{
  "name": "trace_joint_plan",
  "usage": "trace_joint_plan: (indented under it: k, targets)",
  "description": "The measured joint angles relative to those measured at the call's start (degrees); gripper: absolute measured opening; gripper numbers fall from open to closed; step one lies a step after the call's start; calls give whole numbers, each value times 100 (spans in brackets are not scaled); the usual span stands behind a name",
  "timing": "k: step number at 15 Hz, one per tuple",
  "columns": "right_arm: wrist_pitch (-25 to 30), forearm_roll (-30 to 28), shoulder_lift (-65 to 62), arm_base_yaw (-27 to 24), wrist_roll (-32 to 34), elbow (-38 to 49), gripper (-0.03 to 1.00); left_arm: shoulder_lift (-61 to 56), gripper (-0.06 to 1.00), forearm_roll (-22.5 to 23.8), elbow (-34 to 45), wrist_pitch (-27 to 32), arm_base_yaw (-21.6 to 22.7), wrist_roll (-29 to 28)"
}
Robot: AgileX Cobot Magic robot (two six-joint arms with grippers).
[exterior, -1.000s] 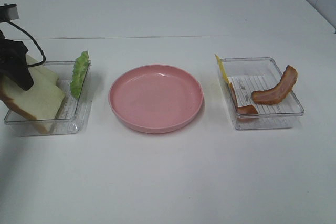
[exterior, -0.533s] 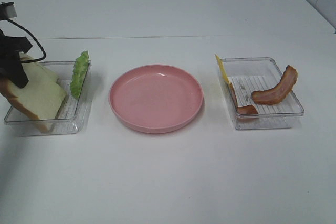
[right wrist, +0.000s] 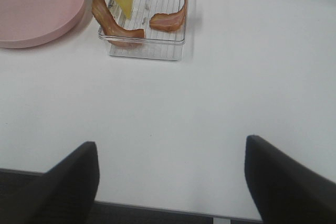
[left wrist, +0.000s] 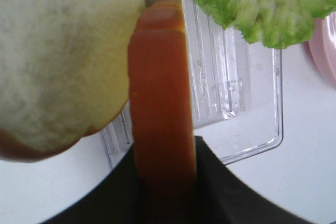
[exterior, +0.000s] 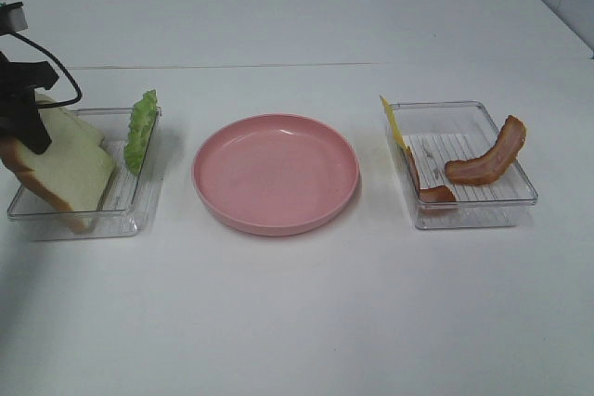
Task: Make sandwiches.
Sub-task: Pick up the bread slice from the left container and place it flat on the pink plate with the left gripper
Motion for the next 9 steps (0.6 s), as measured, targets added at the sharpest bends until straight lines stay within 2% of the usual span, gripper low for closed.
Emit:
trace_joint_plan:
  k: [5,6,9]
  targets:
    - [0,0,0,0,0,0,75,-785,20,-344,-384,350,0,-74]
    - [0,0,0,0,0,0,75,-1180,20,-653,-619,642,0,-97]
    - [0,0,0,0,0,0,75,-1387,20,-1793,-963,756,-109,160]
